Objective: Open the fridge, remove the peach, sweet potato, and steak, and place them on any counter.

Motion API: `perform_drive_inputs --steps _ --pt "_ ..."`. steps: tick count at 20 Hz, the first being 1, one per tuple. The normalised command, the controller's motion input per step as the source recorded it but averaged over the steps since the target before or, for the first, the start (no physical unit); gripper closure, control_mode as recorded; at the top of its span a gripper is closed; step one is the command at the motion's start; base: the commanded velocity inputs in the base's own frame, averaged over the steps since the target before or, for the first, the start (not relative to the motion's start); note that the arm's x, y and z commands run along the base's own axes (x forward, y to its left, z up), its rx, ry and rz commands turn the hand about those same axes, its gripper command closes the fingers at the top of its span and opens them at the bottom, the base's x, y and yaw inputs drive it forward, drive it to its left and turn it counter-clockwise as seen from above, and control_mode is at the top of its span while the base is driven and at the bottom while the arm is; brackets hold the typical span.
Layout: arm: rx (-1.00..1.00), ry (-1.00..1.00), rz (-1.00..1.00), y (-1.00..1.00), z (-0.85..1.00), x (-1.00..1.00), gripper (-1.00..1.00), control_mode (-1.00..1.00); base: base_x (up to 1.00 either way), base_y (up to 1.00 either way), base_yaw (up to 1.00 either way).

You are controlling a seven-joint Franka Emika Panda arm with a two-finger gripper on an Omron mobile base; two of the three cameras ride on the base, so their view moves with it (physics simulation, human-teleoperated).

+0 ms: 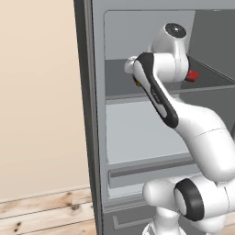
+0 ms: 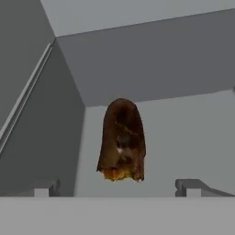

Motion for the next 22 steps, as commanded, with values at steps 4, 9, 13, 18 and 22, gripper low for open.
perform_drive_inputs --steps 4,9,13,18,22 --pt "0.00 0.09 0.00 0.03 -0.26 0.56 -1.00 -1.00 0.00 0.00 0.00" --pt "0.00 0.04 0.00 0.00 -0.24 0.51 -1.00 -1.00 0.00 0.00 0.00" --pt "0.00 0.05 0.00 0.00 -0.54 0.14 -1.00 -1.00 0.00 0.00 0.00" --pt "0.00 0.06 0.00 0.00 -0.49 0.01 -1.00 -1.00 0.00 0.00 0.00" --pt "0.00 0.01 0.00 0.00 -0.24 0.03 -1.00 -1.00 0.00 0.00 0.00"
